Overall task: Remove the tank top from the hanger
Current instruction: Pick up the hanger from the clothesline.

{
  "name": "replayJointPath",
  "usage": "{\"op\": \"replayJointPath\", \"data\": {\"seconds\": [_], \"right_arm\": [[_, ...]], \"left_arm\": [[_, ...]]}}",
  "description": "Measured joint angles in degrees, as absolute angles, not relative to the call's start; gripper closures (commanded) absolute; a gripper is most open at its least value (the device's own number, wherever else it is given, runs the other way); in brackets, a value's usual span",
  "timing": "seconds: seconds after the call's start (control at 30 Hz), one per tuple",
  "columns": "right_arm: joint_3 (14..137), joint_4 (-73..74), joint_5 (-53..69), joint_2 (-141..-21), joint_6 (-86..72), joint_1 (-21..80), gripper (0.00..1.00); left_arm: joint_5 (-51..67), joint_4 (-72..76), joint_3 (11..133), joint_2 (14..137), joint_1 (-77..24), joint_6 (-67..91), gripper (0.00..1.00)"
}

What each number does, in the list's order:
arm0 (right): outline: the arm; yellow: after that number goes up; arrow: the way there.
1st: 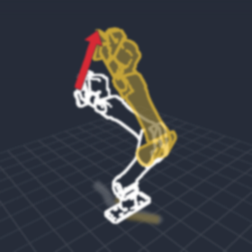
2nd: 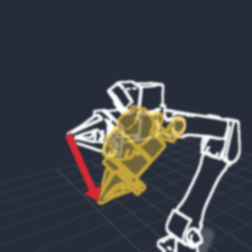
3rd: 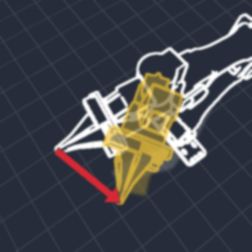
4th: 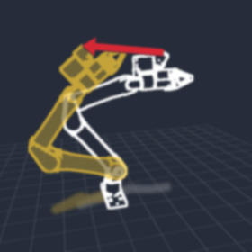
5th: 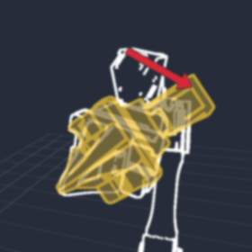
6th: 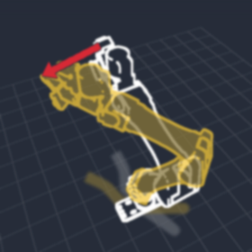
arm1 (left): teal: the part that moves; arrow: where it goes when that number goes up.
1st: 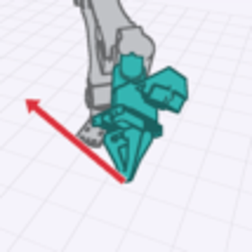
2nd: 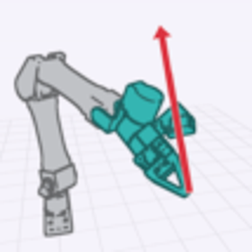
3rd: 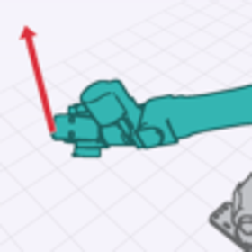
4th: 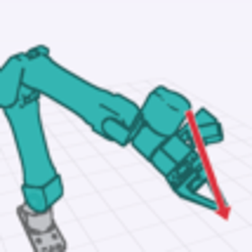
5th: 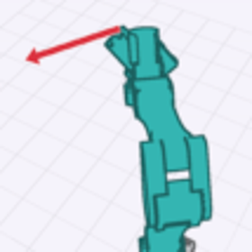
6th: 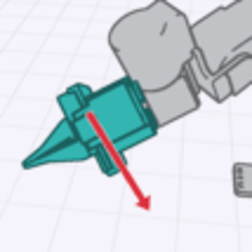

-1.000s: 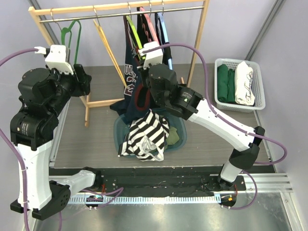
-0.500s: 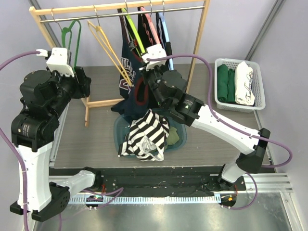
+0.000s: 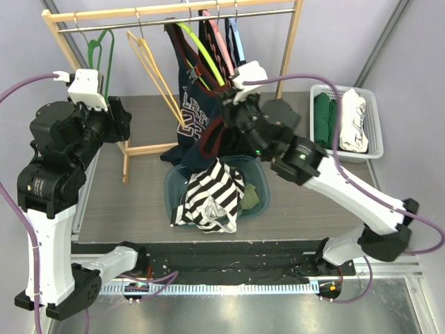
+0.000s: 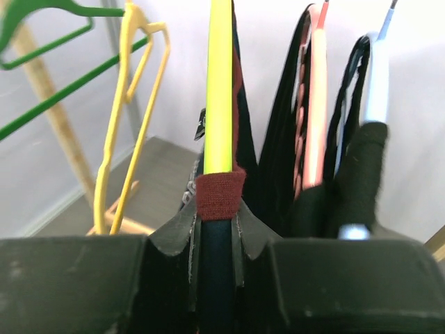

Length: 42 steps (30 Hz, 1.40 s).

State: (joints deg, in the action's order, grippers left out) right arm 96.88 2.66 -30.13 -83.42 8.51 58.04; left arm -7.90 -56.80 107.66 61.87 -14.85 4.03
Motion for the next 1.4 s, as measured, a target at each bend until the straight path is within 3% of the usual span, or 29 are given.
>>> {"op": "replayJointPath", "data": {"seconds": [0.3,0.5,1.03,1.4], "right_arm": [[94.61,18.04,-20.21,-66.70,-1.08,58.04,0.99],[94.61,22.63,-16.12,-62.24,-2.96,58.04,0.99],[107.11,25.52,-4.82,-57.78,-2.11,58.04,0.99],[106.41,25.98,-2.85,-55.77,-2.02,58.04,0.99]], "left_arm": [[-7.68,-56.80,107.98,62.85,-14.72,4.23,0.44],[-7.55,-56.80,108.51,63.16,-14.59,4.29,0.44],[-7.42,-56.80,108.86,64.20,-14.55,4.47,0.44],[-7.18,-56.80,108.88,64.25,-14.50,4.47,0.44]]}}
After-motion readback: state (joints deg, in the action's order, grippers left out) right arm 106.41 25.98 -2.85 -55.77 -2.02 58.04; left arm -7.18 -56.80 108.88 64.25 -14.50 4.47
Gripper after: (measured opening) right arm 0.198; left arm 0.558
